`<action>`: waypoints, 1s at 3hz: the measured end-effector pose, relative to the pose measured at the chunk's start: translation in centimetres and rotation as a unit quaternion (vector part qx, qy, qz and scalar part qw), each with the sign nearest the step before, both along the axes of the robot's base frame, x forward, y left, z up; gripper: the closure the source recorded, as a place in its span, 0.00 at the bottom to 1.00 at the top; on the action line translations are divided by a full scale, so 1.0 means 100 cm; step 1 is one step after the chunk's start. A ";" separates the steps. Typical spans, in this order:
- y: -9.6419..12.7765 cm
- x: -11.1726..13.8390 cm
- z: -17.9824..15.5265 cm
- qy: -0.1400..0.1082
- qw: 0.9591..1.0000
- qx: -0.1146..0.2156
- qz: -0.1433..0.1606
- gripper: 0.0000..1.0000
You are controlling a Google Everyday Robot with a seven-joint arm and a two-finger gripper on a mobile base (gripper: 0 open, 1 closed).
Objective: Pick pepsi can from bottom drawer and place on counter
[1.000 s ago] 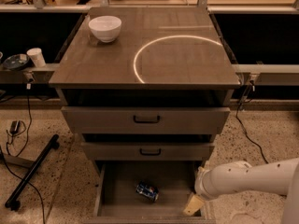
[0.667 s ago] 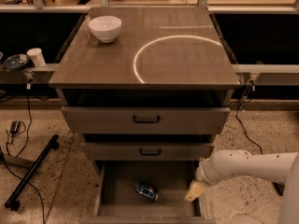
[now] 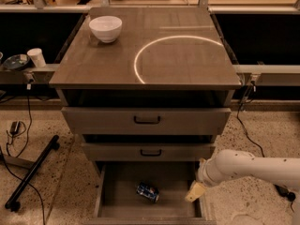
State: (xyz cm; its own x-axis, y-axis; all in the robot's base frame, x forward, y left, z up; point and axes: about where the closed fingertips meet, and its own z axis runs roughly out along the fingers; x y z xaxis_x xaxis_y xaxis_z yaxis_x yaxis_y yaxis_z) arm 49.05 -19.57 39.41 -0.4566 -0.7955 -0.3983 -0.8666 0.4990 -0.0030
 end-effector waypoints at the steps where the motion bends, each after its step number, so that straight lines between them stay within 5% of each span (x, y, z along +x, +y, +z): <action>1: 0.002 0.001 -0.006 0.011 0.997 0.071 0.004 0.00; 2: 0.000 0.003 -0.009 0.013 0.992 0.124 0.016 0.00; 3: 0.002 0.003 -0.009 0.014 0.991 0.130 0.019 0.00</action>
Offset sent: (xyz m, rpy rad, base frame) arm 0.0062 -0.0058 -0.0081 0.3481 0.0223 0.0507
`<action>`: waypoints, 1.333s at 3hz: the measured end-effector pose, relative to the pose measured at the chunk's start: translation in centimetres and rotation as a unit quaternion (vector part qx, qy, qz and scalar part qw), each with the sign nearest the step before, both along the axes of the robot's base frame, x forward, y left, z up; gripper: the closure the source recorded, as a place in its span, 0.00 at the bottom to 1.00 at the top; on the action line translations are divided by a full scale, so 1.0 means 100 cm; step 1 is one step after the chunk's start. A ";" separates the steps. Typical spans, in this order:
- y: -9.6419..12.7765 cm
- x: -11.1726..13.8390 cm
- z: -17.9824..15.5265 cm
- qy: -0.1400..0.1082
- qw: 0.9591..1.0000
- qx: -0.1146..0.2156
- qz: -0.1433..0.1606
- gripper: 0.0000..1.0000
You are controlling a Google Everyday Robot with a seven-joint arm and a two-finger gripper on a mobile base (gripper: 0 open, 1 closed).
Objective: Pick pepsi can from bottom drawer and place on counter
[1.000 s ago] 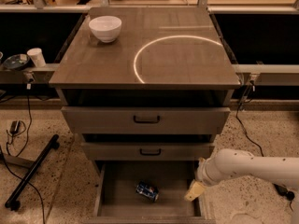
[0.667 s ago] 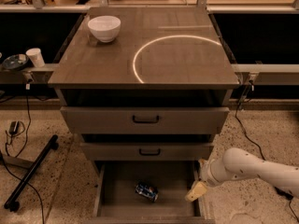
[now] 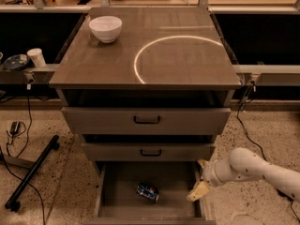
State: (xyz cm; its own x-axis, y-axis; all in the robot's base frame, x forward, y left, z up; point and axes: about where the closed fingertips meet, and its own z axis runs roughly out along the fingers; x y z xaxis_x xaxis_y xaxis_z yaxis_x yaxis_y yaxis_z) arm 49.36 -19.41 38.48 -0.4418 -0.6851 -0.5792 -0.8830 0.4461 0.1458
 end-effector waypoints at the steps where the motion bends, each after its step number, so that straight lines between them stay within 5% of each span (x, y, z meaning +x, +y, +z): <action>1: -0.001 0.001 -0.001 0.004 1.000 0.011 0.003 0.00; 2: -0.001 0.001 0.000 0.018 0.999 0.050 0.012 0.00; 3: -0.005 0.004 0.001 0.035 0.991 0.124 0.025 0.00; 4: -0.003 0.003 0.001 0.043 0.987 0.152 0.035 0.00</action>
Offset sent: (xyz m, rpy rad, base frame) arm 0.0030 -0.0102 0.0073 0.2852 0.1000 0.0612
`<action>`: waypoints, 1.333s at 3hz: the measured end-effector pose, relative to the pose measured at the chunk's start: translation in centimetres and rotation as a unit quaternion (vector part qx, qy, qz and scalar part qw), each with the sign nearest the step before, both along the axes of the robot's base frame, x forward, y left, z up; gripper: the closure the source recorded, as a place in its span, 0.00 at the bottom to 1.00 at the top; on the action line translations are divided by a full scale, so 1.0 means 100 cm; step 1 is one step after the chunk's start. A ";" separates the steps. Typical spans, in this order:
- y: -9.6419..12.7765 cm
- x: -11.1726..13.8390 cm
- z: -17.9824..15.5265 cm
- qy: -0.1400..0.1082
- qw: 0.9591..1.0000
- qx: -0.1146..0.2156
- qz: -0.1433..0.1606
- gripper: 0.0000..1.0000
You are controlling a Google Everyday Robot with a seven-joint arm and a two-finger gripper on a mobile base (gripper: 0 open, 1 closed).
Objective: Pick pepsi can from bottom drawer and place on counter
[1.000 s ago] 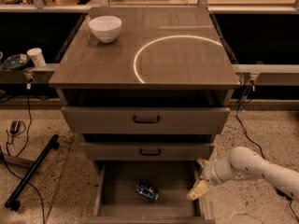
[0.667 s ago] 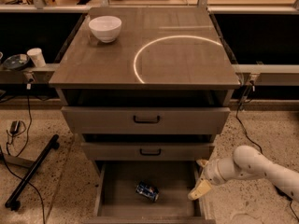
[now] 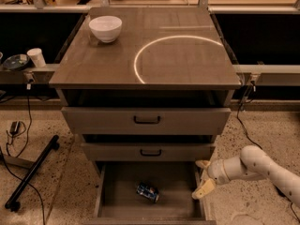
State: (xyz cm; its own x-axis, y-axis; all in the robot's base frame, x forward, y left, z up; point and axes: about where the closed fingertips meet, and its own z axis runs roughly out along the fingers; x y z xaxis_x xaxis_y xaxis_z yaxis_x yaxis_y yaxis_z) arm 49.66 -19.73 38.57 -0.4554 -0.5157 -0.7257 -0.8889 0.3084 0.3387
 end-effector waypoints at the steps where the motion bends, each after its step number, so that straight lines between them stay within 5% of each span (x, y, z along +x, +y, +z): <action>1: 0.001 -0.005 -0.015 -0.003 1.000 0.001 -0.007 0.00; 4: -0.004 -0.014 -0.048 -0.007 0.999 -0.005 -0.034 0.00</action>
Offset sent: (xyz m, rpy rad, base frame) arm -0.0100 -0.0051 -0.0311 -0.0111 -0.0311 -0.0520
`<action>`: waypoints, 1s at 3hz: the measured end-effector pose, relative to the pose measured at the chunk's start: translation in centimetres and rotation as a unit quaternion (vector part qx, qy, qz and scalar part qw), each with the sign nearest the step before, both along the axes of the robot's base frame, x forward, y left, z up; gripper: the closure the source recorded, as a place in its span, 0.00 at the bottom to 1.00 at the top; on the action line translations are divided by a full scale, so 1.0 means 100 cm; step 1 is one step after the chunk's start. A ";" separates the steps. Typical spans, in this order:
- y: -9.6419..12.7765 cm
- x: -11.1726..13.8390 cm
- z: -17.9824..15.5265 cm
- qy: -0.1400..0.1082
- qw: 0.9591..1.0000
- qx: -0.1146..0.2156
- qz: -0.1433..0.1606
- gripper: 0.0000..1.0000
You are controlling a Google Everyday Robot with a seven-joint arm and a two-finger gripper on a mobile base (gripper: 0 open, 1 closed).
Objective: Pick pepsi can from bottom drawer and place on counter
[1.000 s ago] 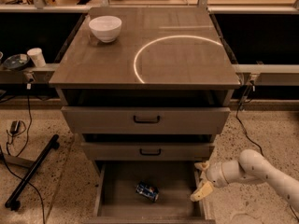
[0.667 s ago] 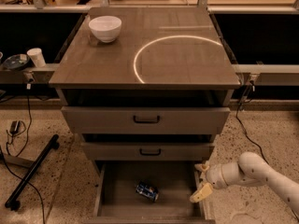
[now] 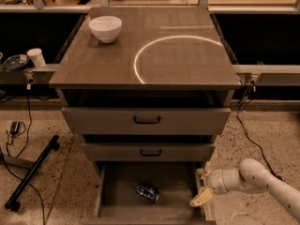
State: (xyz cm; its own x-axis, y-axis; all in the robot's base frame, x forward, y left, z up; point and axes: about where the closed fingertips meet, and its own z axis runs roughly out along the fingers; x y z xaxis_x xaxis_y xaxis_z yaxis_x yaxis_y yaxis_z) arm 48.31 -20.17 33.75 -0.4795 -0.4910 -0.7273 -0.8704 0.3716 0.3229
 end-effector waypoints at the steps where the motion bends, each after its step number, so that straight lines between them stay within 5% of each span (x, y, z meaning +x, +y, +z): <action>1: 0.004 0.000 -0.001 -0.008 0.999 -0.032 -0.008 0.00; 2: 0.011 0.000 -0.001 -0.030 0.994 -0.102 -0.027 0.00; 3: 0.016 -0.004 -0.010 -0.027 0.995 -0.097 -0.023 0.00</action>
Offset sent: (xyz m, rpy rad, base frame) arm 0.0031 0.0083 0.0020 -0.3287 -0.1008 -0.0943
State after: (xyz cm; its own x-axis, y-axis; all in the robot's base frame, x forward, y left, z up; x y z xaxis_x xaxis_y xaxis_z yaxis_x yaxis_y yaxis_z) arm 47.89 -18.61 32.72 -0.4668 -0.6037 -0.6462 -0.8655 0.4620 0.1936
